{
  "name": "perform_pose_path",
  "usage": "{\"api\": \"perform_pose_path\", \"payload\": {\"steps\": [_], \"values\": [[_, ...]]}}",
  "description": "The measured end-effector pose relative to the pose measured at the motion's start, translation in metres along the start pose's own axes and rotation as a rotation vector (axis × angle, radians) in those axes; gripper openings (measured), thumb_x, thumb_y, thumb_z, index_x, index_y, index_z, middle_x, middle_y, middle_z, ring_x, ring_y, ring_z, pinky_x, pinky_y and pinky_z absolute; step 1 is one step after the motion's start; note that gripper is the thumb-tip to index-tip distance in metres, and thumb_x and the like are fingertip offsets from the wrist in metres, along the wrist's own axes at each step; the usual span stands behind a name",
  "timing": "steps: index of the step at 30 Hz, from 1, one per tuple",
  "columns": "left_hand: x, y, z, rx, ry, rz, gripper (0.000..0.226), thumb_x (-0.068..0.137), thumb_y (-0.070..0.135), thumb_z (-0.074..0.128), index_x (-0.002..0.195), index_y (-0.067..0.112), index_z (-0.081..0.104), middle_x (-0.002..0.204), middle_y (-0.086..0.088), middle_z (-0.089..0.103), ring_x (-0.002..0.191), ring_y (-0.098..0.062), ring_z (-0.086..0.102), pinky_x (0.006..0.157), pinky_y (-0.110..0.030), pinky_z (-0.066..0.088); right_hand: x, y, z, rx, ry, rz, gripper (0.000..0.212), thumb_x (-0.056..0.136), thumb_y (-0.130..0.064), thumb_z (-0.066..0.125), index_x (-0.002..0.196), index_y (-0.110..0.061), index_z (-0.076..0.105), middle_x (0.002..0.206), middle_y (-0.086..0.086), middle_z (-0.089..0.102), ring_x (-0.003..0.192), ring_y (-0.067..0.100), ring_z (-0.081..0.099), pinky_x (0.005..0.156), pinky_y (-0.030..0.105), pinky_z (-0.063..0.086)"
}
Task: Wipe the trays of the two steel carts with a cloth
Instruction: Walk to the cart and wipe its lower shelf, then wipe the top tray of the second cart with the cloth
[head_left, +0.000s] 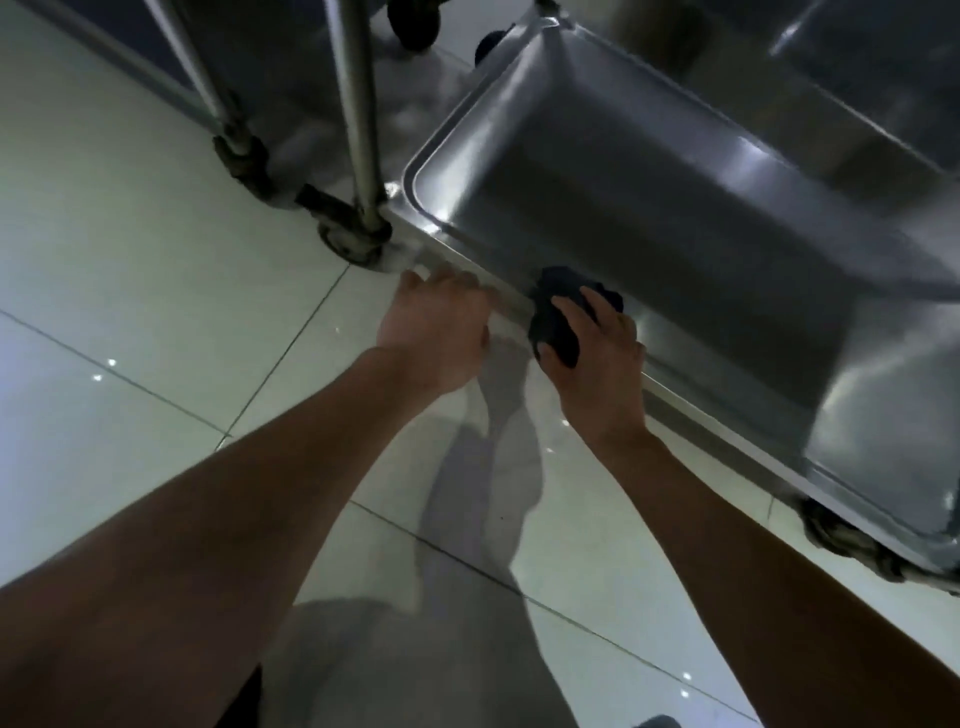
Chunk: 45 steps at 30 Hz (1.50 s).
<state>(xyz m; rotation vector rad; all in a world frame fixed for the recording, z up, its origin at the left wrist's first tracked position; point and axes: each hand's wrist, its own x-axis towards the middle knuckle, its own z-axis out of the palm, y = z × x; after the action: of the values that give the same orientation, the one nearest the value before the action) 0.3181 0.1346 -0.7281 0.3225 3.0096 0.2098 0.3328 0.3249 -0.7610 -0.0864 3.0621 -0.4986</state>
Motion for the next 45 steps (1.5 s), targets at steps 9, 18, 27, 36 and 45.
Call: {"api": "perform_pose_path", "payload": {"steps": [9, 18, 27, 36, 45], "values": [[-0.094, -0.044, -0.136, -0.167, -0.102, -0.223, 0.036, 0.098, 0.034, 0.047, 0.13, 0.021, 0.059, 0.129, -0.004, 0.06, 0.116, -0.027, 0.054, 0.095, -0.046, 0.044, -0.037, -0.13, -0.128, 0.208, -0.136, -0.031, 0.052, 0.089, -0.034, 0.065, 0.139, -0.026, 0.052, 0.152, -0.002, 0.043, 0.133, 0.025, 0.04, 0.105, 0.056, 0.041], [-0.207, -0.087, -0.337, -0.271, -0.148, -0.382, 0.042, 0.102, 0.035, 0.043, 0.14, 0.021, 0.053, 0.135, -0.005, 0.059, 0.12, -0.027, 0.053, 0.096, -0.044, 0.04, -0.083, -0.285, -0.295, 0.251, -0.275, -0.169, 0.055, 0.085, -0.034, 0.07, 0.137, -0.027, 0.054, 0.149, -0.002, 0.045, 0.127, 0.022, 0.045, 0.106, 0.05, 0.042], [-0.264, -0.181, -0.528, -0.326, -0.097, -0.451, 0.043, 0.103, 0.034, 0.046, 0.143, 0.02, 0.052, 0.14, -0.004, 0.057, 0.126, -0.028, 0.051, 0.099, -0.044, 0.041, -0.086, -0.454, -0.436, 0.265, -0.292, -0.294, 0.057, 0.085, -0.037, 0.072, 0.138, -0.033, 0.052, 0.149, -0.007, 0.044, 0.13, 0.017, 0.042, 0.108, 0.046, 0.041], [-0.27, -0.271, -0.679, -0.205, -0.01, -0.39, 0.044, 0.103, 0.039, 0.043, 0.144, 0.024, 0.05, 0.141, 0.001, 0.057, 0.127, -0.024, 0.051, 0.1, -0.042, 0.042, -0.046, -0.6, -0.53, 0.381, -0.133, -0.286, 0.055, 0.087, -0.044, 0.065, 0.139, -0.037, 0.048, 0.15, -0.012, 0.039, 0.129, 0.01, 0.037, 0.11, 0.034, 0.034], [-0.207, -0.312, -0.727, -0.221, 0.014, -0.342, 0.043, 0.103, 0.041, 0.043, 0.143, 0.028, 0.051, 0.143, 0.005, 0.055, 0.131, -0.019, 0.047, 0.102, -0.04, 0.04, 0.02, -0.624, -0.561, 0.454, -0.044, -0.234, 0.053, 0.09, -0.04, 0.067, 0.139, -0.037, 0.049, 0.15, -0.015, 0.037, 0.129, 0.001, 0.03, 0.114, 0.037, 0.034]]}}
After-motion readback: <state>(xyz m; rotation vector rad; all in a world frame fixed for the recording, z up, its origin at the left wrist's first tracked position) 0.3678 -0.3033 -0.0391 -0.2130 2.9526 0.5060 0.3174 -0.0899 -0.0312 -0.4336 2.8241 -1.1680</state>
